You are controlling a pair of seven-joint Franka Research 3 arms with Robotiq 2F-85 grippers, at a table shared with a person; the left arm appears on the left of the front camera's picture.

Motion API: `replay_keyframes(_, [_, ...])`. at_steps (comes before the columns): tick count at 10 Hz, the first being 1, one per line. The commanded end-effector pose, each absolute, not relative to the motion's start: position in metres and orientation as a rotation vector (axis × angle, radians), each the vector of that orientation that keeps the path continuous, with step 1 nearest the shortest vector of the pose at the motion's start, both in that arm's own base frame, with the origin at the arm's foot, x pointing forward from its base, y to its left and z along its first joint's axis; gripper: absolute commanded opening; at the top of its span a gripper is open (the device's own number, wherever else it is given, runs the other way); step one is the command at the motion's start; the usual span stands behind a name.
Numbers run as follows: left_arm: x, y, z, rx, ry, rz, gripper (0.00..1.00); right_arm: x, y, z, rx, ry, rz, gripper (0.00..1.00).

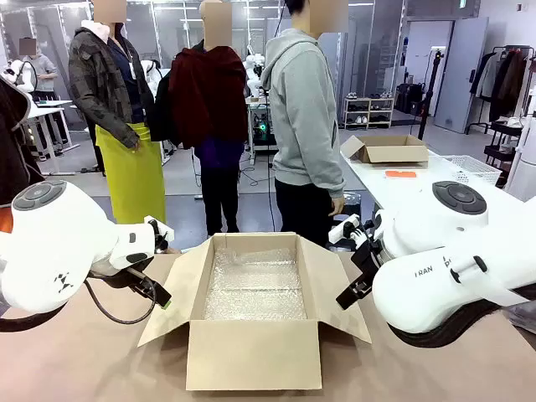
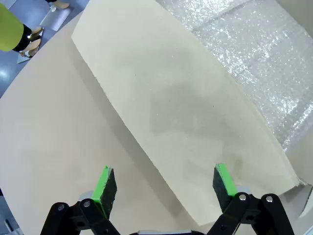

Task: Pack the glasses set securely to prepare it for shipping.
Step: Place the Glasses case inside the Package Box.

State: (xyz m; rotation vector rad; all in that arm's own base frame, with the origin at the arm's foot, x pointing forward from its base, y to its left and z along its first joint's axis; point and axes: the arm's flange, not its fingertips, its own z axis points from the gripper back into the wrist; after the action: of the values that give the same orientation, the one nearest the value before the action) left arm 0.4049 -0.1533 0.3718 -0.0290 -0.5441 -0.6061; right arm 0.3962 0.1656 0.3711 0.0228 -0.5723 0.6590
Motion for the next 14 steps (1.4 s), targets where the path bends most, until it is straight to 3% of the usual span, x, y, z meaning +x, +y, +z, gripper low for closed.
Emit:
replay_keyframes(1, [0.403,-0.152,0.372,-0.028,-0.545,-0.604,1.00,0.396,0.166,0.371,0.023,-0.572,0.659,1.00])
replay_keyframes(10, [0.405,-0.154,0.372,-0.029,-0.544,-0.608,1.00,0.396,0.165,0.371,0.022,-0.572,0.660,1.00])
replay_keyframes(14, [0.399,-0.140,0.487,-0.079,-0.576,-0.776,1.00,0.398,0.135,0.454,-0.008,-0.540,0.571,1.00])
